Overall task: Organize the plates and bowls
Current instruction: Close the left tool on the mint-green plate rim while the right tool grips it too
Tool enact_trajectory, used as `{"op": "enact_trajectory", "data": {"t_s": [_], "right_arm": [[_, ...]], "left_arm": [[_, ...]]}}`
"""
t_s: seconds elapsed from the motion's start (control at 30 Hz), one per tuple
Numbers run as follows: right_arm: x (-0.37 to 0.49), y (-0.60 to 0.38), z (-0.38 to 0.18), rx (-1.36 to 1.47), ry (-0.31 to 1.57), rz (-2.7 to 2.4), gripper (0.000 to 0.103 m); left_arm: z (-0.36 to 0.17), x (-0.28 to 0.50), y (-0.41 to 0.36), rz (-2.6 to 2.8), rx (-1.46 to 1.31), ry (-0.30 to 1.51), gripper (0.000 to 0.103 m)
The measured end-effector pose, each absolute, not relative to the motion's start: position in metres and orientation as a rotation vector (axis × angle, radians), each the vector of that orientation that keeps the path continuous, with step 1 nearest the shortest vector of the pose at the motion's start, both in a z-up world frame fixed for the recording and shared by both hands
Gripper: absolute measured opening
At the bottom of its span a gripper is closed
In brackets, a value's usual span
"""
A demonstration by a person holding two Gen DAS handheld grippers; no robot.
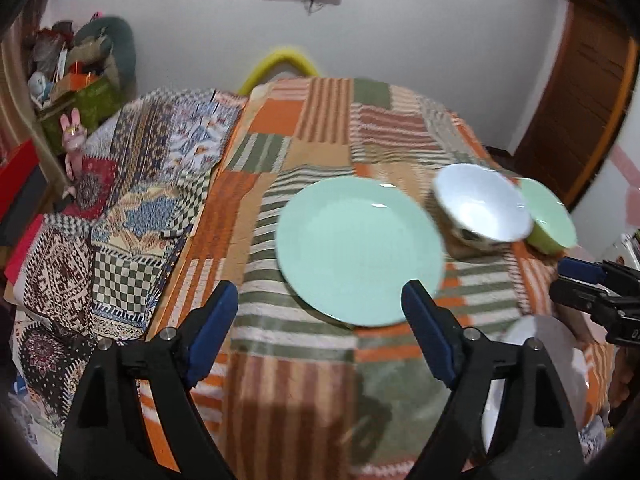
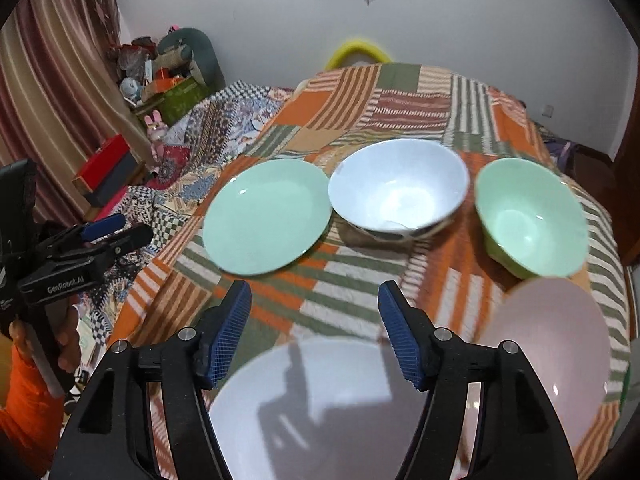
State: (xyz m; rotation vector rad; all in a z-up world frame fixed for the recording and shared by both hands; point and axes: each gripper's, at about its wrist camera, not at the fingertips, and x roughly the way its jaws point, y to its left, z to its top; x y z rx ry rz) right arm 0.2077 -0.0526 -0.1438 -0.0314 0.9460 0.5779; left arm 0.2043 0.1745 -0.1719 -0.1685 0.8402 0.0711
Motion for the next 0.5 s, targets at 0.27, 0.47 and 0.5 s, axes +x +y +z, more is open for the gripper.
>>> {"op": "enact_trajectory", "data": {"t_s": [0.27, 0.47, 0.5], "right_arm": [[0.25, -0.012, -0.18, -0.064, 1.044, 0.603, 0.057], [0.273, 0.008, -0.204, -0.068, 1.13, 0.601, 0.037], [0.275, 0.009, -0.206, -0.068, 1.136, 0.598, 0.035]], "left_arm": [[-0.224, 0.259, 0.207, 0.054, -0.204, 0.924, 0.063], [-0.25, 0.286, 0.215, 0.003, -0.212, 0.951, 0.035], [-0.252, 0.288, 0.215, -0.005, -0.216, 0.952, 0.03]]}}
